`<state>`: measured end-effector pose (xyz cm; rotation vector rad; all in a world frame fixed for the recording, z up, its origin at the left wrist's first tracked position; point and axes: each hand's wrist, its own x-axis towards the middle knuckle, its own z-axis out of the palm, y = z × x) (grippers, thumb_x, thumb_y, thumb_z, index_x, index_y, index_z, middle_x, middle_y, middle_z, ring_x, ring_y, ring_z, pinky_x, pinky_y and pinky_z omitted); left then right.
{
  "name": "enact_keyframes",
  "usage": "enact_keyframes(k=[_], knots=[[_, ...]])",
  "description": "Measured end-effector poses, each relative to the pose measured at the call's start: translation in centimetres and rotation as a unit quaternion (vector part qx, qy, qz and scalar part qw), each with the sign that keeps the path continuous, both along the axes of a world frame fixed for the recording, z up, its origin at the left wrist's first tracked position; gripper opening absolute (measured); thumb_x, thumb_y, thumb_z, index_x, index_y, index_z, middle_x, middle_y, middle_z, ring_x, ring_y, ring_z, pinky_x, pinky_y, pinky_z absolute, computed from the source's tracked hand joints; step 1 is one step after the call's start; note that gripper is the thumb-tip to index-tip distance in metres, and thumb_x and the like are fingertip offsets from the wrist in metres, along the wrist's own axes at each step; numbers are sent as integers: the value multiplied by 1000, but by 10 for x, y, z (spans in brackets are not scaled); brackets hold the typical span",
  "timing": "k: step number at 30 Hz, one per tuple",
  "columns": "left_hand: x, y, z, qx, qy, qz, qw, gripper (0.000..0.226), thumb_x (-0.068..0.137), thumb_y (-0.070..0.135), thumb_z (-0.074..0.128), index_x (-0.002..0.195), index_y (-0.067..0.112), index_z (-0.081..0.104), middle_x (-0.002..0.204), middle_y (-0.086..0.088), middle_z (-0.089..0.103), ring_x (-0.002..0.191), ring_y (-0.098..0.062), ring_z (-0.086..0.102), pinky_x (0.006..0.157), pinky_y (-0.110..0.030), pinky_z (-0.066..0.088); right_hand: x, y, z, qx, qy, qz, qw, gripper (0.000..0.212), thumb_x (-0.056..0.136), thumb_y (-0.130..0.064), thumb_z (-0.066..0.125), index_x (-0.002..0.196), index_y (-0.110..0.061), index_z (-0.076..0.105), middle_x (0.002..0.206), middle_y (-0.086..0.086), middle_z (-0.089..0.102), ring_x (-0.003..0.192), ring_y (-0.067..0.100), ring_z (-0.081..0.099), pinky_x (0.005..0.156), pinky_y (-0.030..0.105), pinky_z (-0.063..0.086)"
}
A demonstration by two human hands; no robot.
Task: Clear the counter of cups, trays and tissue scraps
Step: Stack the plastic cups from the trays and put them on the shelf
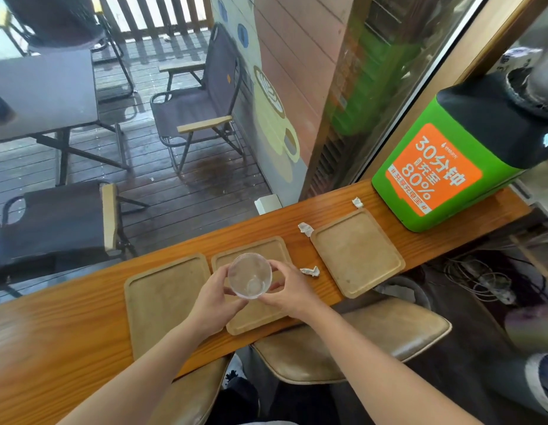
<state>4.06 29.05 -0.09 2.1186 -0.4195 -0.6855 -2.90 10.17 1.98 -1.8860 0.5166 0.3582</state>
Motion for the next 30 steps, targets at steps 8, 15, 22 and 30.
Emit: enact_keyframes(k=[8, 15, 22, 30], knots=[[-7, -8, -14, 0, 35, 42, 998, 65, 74, 26, 86, 117, 53, 45, 113, 27, 57, 94, 18, 58, 70, 0, 44, 4, -7, -36, 20, 35, 26, 999, 75, 75, -29, 84, 139, -31, 46, 135, -7, 54, 106, 9, 59, 86, 28, 54], [-11, -25, -22, 14, 64, 103, 992, 65, 73, 24, 87, 114, 58, 49, 106, 38, 60, 101, 25, 52, 75, 3, 40, 17, -15, -58, 69, 44, 62, 995, 70, 74, -30, 85, 132, -40, 47, 130, -11, 57, 113, 8, 58, 90, 30, 54], [-4, -69, 11, 9, 67, 121, 990, 56, 74, 21, 86, 103, 56, 53, 95, 40, 65, 91, 19, 60, 66, -3, 46, 32, -65, -22, 61, 42, 91, 993, 63, 75, -27, 83, 129, -33, 52, 125, -10, 62, 110, 10, 61, 87, 29, 55], [-9, -152, 71, -52, -4, 99, 994, 61, 78, 21, 84, 103, 66, 51, 101, 36, 65, 93, 8, 64, 66, -7, 50, 32, -147, 48, 0, -24, 89, 996, 69, 68, -48, 84, 129, -37, 53, 122, -16, 61, 109, 4, 59, 86, 23, 54]])
